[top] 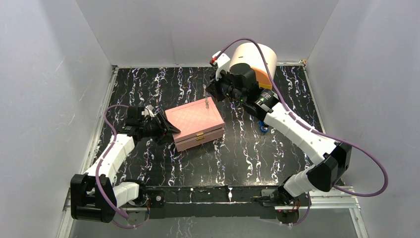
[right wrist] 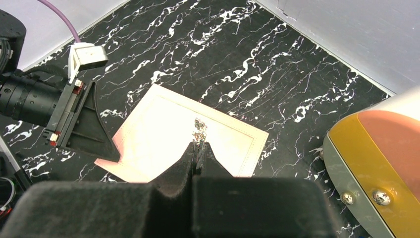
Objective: Organize the mixed jewelry
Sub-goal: Open the jewelry box at the center of the board.
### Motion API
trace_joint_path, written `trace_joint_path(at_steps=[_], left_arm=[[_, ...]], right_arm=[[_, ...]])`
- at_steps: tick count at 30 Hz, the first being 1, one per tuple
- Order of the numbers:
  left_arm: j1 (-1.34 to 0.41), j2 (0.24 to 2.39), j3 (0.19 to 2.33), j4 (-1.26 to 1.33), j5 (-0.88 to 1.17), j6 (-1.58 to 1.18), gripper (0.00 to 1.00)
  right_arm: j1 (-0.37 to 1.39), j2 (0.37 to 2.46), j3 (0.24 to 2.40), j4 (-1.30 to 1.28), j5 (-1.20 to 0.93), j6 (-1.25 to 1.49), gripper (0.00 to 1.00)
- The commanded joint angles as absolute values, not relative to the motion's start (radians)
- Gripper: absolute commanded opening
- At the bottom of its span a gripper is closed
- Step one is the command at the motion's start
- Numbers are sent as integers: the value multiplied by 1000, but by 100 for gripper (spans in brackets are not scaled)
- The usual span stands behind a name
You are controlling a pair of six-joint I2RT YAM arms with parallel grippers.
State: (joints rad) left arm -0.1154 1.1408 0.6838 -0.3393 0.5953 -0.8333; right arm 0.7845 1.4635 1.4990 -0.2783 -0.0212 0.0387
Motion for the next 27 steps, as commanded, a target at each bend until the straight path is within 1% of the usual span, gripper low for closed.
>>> trace_joint_path(at_steps=[1, 6, 14, 18, 24, 27], left_arm=[[-123, 1132, 742, -280, 658, -916, 52], [-121, 1126, 780, -254, 622, -986, 51], [-107, 1176, 835, -123, 564, -1102, 53], [-95, 1219, 859, -89, 544, -1132, 55], [-79, 1288, 895, -6, 518, -1210, 62], [-77, 1318, 933, 35, 504, -1236, 63]], right_arm=[[776, 1412, 1493, -215, 19, 40, 0], [775, 1398, 1502, -207, 50, 40, 0], [774, 1355, 1525, -187, 89, 29, 0], [773, 1344, 1534, -189, 93, 16, 0], [774, 1336, 1535, -192, 101, 2, 0], [775, 1333, 1541, -187, 105, 2, 0]])
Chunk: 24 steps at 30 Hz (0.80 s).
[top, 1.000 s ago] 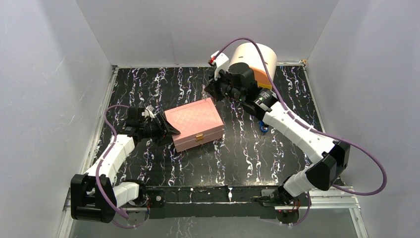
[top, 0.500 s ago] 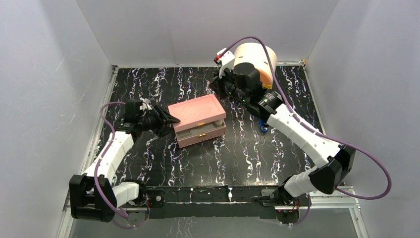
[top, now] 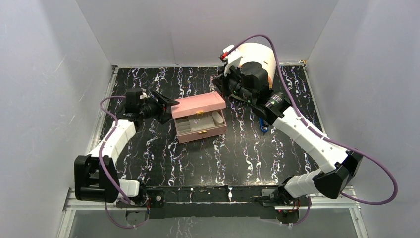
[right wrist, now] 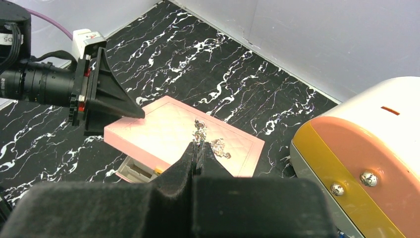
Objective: Organize the mixed jewelry
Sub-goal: Open the jewelry box at the center of the board.
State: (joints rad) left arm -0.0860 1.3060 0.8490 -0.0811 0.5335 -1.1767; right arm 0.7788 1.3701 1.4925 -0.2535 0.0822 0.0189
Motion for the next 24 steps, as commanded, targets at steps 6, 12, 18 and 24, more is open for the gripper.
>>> trace_joint_path(at_steps=[6, 12, 18, 24], left_arm=[[-68, 1391, 1012, 45, 491, -1256, 64], [-59, 1467, 1081, 50, 474, -1257, 64], [-54, 1537, 1132, 64, 474, -1262, 64], [-52, 1576, 1176, 79, 479, -1290, 65]], right_arm=[[773, 1319, 1545, -163, 118, 2, 0], [770, 1308, 1542, -147, 130, -30, 0], [768, 1293, 1529, -123, 147, -38, 0], [765, 1287, 1532, -94, 157, -44, 0]])
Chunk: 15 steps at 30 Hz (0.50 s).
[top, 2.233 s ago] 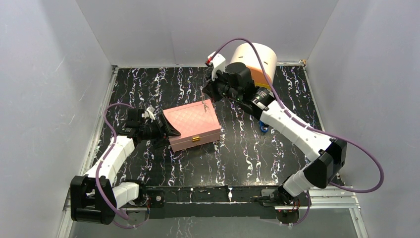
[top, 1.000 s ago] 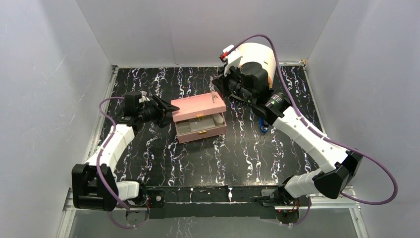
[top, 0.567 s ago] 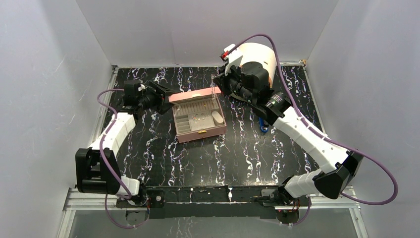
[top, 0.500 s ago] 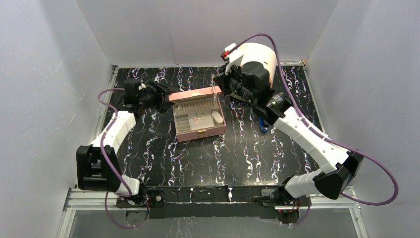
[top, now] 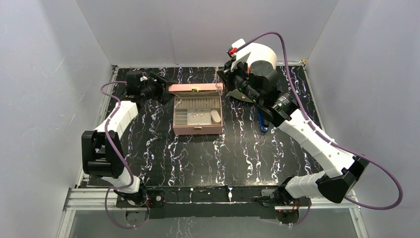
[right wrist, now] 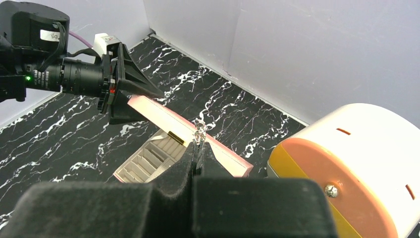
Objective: Organize the mixed jewelry
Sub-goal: Open the jewelry box at the center of the board.
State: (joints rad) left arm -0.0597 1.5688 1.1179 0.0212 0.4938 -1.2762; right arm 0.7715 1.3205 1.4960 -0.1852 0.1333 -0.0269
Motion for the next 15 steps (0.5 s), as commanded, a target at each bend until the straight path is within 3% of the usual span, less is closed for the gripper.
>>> trace_joint_path(at_steps=[1, 15], left_arm=[[-53, 1578, 1175, 93, 487, -1313, 65], [-50, 1532, 1141, 179, 446, -1363, 81]], right_arm=[[765, 1290, 1530, -94, 156, -47, 0], [760, 1324, 1515, -94, 97, -29, 0]])
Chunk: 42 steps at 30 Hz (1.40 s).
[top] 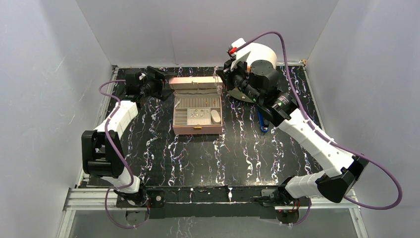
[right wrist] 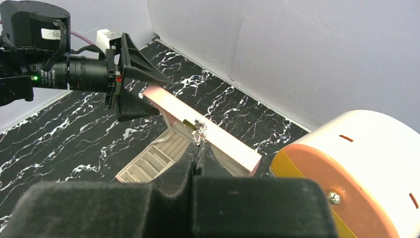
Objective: Organize the mixed jewelry
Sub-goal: Open the jewelry box at the center of the board, then adjust the jewelry box at the center of the board.
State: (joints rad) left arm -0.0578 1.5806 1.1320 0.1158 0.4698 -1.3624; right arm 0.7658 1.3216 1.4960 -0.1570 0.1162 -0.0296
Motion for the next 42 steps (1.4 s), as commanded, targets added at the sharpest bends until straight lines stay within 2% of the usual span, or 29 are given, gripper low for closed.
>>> trace_joint_path(at_steps=[1, 19, 28, 35, 38, 42], left_arm=[[-49, 1534, 1148, 181, 445, -1362, 81], [-35, 1597, 1223, 255, 471, -1295, 82], [61, 1579, 1240, 137, 556, -1037, 81], [126, 1586, 1275, -75, 425, -827, 80], [126, 1702, 1327, -124, 383, -783, 72], [110, 1919, 1417, -86, 431, -772, 50]], right_arm=[[760, 1324, 1517, -97, 95, -29, 0], [757, 1320, 1497, -119, 66, -10, 0], [751, 1341, 1463, -134, 27, 8, 0], [747, 1367, 1450, -149, 6, 47, 0], [746, 1382, 1454, -155, -39, 58, 0], [746, 1405, 1467, -161, -79, 77, 0]])
